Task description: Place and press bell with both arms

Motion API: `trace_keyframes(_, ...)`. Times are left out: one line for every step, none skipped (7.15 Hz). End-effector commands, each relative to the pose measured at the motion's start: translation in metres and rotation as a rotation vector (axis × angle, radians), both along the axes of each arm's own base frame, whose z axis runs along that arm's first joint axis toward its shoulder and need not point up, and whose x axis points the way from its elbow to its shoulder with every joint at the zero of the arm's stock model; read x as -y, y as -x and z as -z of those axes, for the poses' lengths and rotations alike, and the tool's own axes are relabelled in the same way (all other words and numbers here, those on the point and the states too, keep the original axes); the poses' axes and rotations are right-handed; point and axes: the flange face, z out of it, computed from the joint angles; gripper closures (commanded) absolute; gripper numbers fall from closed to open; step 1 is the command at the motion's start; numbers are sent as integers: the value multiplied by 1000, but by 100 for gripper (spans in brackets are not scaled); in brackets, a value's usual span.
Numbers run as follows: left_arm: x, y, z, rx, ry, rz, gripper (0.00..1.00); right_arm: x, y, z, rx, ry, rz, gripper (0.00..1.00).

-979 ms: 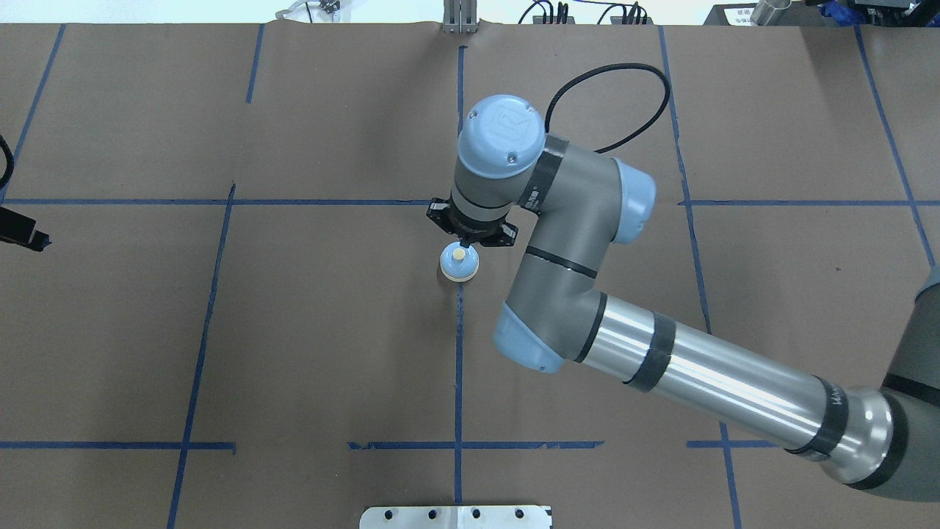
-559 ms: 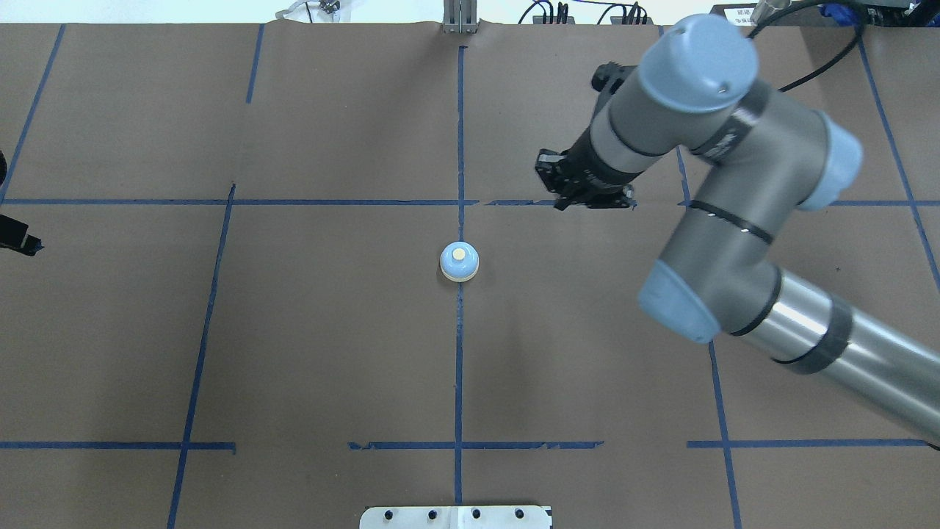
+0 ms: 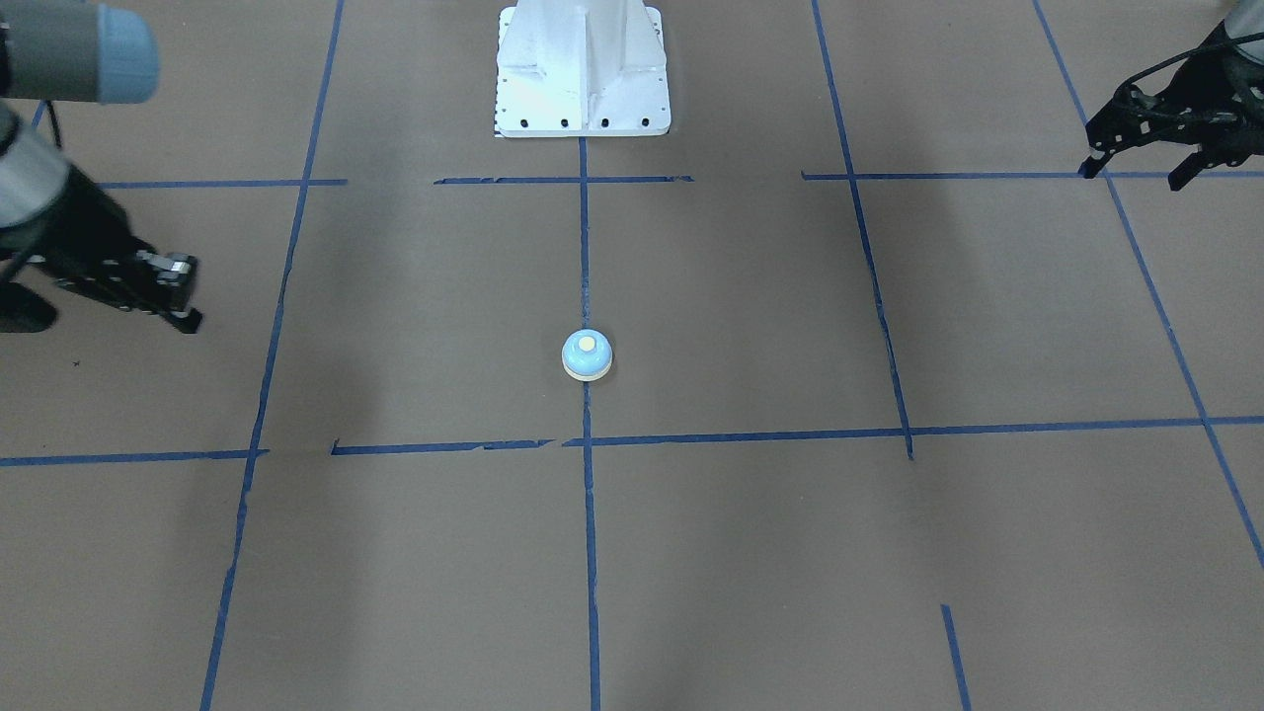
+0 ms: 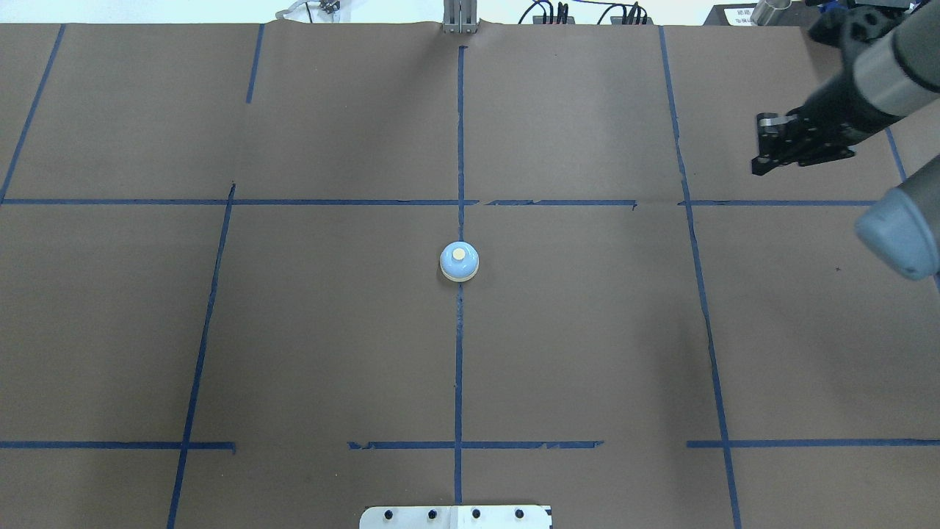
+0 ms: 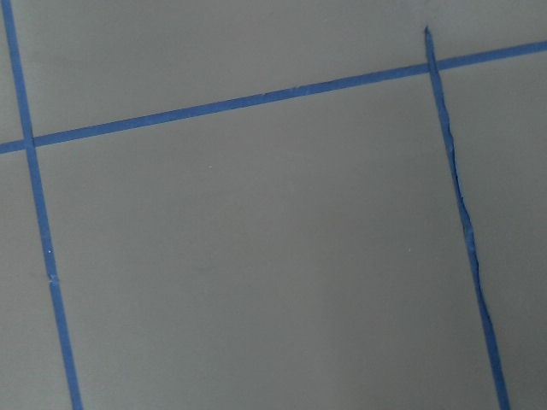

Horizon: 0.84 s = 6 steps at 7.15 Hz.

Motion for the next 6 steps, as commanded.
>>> trace_keyframes(-2,41,-33,11,-38,-23,0,-14,-113,-102,-46,-89,64,97)
trace_keyframes(0,55,-49,22,-48,-30,0,-21,-144,-140,-74,-127,99,97)
trace_keyframes(2,76,-67,33,-51,-18,0,-27,-172,-181,-95,-147,134,97)
trace_keyframes(0,109,-98,52,-79,-30,0,-32,-195,-220,-108,-176,179,97)
trace_keyframes(-1,125,-125,59,-68,-37,0,-37,-209,-246,-113,-191,211,78)
trace_keyframes(-13,126,-147,61,-14,-45,0,-47,-212,-252,-113,-182,210,1)
